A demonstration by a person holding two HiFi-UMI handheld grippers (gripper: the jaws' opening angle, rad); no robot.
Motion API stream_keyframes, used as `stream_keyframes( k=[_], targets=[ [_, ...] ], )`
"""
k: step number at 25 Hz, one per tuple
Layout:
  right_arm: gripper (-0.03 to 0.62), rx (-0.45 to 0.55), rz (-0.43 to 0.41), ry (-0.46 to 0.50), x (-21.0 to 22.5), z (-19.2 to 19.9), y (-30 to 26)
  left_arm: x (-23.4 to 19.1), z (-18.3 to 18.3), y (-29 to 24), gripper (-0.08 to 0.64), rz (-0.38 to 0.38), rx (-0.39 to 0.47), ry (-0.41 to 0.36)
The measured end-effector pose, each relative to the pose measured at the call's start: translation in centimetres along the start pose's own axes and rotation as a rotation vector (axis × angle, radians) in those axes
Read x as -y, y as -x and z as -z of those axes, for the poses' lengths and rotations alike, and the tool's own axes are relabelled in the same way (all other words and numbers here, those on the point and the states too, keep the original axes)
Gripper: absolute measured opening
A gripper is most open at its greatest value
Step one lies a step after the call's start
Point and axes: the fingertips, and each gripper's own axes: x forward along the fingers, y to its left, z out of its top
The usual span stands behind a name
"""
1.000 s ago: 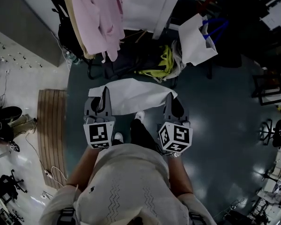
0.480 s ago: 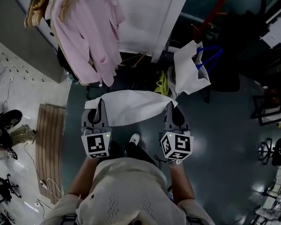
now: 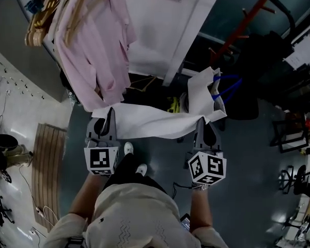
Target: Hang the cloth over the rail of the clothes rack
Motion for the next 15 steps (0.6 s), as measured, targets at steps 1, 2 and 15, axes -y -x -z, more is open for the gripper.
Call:
stream_keyframes(
  k=[1, 2, 15],
  targets=[
    [0.023, -0.001, -0.001, 0.001, 0.0, -0.8, -1.0, -0.2, -0.6, -1.3, 0.014, 0.011, 0.009, 0.001],
    [0.023, 0.001, 0.0, 0.011, 0.0, -1.6, -2.0, -0.3, -1.3, -2.6, 0.014, 0.022, 0.019, 0.001],
    [0.023, 0.229, -0.003, 0.072, -1.5, -17.2, -10.7, -7.7, -16.1, -13.8, 0.014, 0.143, 0.334, 0.015]
  ],
)
